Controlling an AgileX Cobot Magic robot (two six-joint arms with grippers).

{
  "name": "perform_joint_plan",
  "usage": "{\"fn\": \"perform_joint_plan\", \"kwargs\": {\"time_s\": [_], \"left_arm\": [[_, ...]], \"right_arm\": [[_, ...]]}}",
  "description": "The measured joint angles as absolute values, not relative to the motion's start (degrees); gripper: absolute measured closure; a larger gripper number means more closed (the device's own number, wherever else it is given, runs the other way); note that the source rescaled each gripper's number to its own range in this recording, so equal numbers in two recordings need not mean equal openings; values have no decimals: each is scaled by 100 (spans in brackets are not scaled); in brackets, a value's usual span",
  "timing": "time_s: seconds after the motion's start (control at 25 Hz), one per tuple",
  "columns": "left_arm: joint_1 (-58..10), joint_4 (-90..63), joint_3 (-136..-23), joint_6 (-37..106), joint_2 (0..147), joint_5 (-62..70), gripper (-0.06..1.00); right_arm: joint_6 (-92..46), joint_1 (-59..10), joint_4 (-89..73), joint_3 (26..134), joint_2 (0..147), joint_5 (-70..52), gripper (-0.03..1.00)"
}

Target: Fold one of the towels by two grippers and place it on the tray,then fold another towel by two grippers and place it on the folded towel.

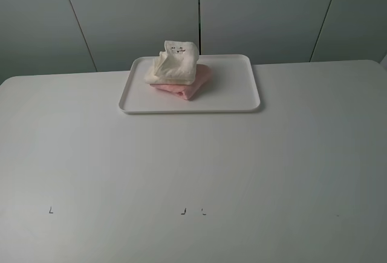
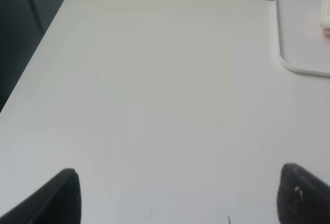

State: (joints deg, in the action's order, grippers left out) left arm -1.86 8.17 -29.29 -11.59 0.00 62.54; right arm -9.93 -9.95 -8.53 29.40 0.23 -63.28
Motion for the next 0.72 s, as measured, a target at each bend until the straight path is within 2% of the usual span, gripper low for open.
{"fn": "perform_joint_plan", "kwargs": {"time_s": [0.72], "left_arm": [[-186,783,-2929,-1159,0,6254,-4]], "right_arm": [[-993,-995,-863,2940,23,-6328,-3]]}}
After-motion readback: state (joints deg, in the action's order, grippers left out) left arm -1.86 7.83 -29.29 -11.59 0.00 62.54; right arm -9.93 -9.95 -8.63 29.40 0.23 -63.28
